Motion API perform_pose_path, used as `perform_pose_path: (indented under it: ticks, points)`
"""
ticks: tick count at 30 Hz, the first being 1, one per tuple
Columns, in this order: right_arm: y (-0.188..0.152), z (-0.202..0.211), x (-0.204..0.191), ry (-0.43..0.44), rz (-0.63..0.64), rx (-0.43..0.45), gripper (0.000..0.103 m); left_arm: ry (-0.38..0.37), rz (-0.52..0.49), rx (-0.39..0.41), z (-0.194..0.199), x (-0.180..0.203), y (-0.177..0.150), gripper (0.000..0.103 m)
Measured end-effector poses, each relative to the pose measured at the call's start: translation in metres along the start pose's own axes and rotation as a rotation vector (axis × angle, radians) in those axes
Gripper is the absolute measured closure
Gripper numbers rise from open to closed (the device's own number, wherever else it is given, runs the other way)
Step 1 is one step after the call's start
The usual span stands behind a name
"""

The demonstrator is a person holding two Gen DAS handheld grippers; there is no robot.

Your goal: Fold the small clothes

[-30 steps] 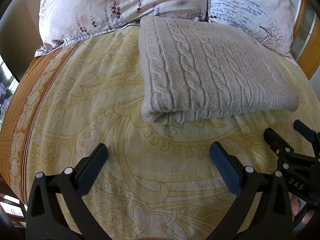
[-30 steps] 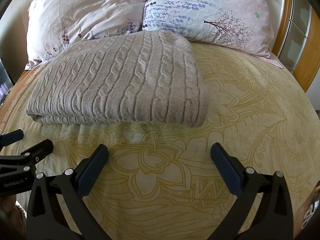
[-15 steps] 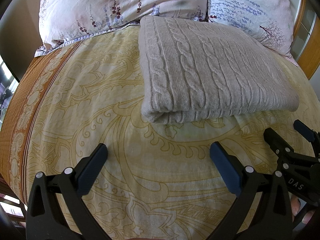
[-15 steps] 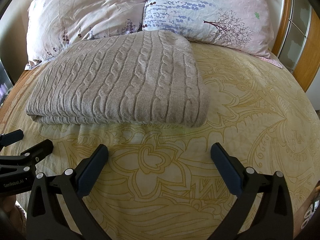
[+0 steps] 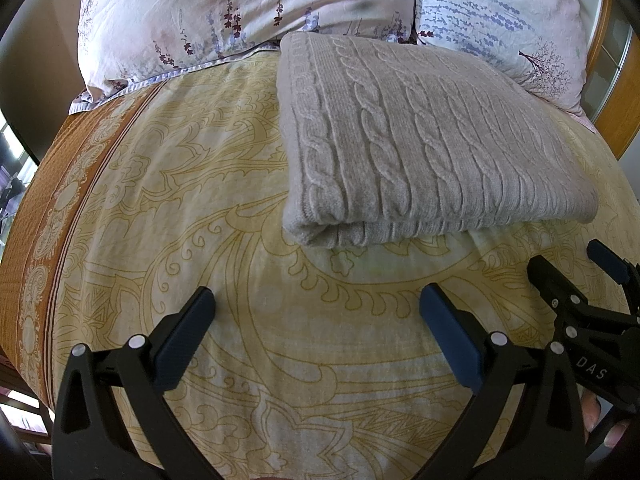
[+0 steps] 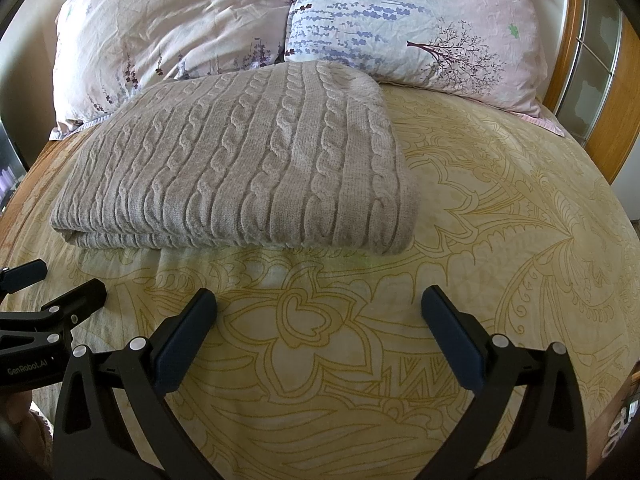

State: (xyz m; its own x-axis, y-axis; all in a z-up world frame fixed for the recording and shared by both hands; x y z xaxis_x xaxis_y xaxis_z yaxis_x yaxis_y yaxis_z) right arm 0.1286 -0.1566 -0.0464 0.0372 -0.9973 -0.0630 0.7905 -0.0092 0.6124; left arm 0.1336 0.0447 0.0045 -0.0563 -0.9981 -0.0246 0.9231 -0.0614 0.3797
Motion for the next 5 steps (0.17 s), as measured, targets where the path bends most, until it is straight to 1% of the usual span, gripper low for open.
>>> perform_pose_path:
  ticks: [5]
  points:
    - [-0.0001,0.0,0.0,0.0,0.0,0.0,0.001,0.0,0.0,-0.001,-0.0001,0.0,0.0001,0.002]
Point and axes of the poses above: each gripper's, at about its wrist camera, not at the fingertips, and z roughly against the way its jaws point, x to its right, y to its top, the point moved 1 cm from there along -z, roughly the way its jaws point, and after that the axes turned 7 degrees about -x, right-handed, at the moved point
